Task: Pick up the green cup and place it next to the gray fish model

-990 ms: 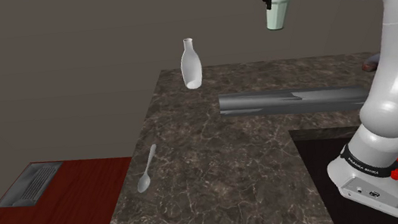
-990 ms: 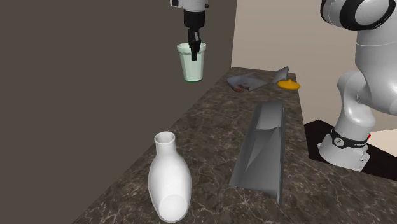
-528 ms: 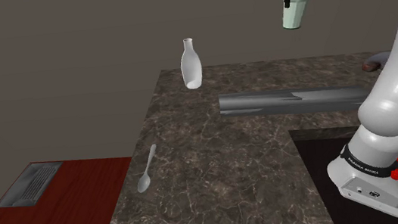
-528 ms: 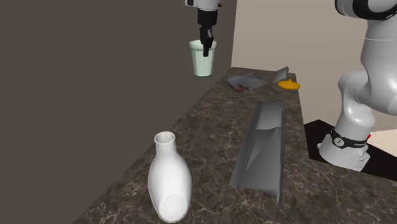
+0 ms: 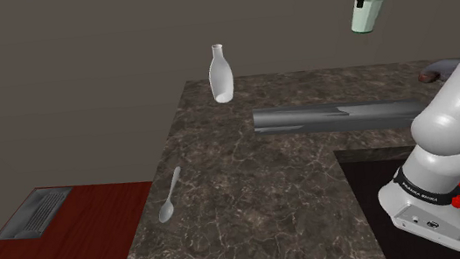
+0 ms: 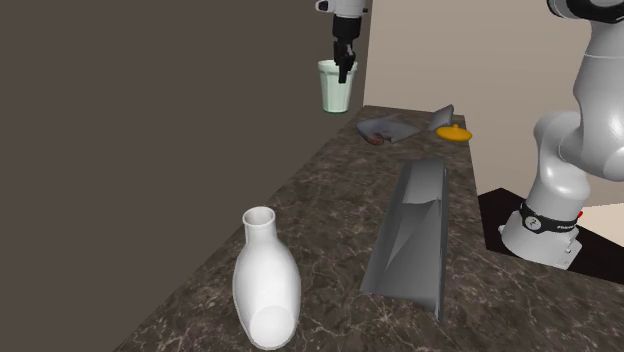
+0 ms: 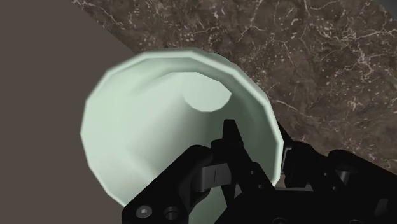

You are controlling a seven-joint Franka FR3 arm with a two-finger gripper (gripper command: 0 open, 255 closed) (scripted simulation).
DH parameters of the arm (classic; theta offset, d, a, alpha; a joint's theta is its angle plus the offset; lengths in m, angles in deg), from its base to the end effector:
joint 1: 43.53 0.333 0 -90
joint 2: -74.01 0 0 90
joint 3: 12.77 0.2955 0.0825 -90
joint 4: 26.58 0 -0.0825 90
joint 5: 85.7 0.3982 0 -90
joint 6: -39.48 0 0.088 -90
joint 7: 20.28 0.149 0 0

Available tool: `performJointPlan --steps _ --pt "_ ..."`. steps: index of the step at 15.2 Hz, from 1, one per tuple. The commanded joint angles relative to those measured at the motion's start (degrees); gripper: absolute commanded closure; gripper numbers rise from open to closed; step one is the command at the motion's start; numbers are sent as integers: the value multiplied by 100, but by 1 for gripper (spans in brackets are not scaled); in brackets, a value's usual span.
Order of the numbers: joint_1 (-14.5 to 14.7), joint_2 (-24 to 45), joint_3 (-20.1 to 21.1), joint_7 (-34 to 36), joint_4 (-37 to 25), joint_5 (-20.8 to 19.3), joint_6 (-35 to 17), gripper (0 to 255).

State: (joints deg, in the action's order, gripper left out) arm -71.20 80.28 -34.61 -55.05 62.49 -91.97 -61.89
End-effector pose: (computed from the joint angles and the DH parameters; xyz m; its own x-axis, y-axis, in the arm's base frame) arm 0.3990 -0.4748 0.5299 0.9721 -0.2346 0.0059 -0.2316 -0.9549 0.1856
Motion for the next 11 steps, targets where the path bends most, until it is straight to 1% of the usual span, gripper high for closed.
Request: performJointPlan --steps 1,6,11 --pt "-132 -128 -109 -245 153 -10 -73 255" --pt "-458 -319 -389 -850 400 5 -219 255" --pt "-805 -356 -697 -1514 463 96 -323 255"
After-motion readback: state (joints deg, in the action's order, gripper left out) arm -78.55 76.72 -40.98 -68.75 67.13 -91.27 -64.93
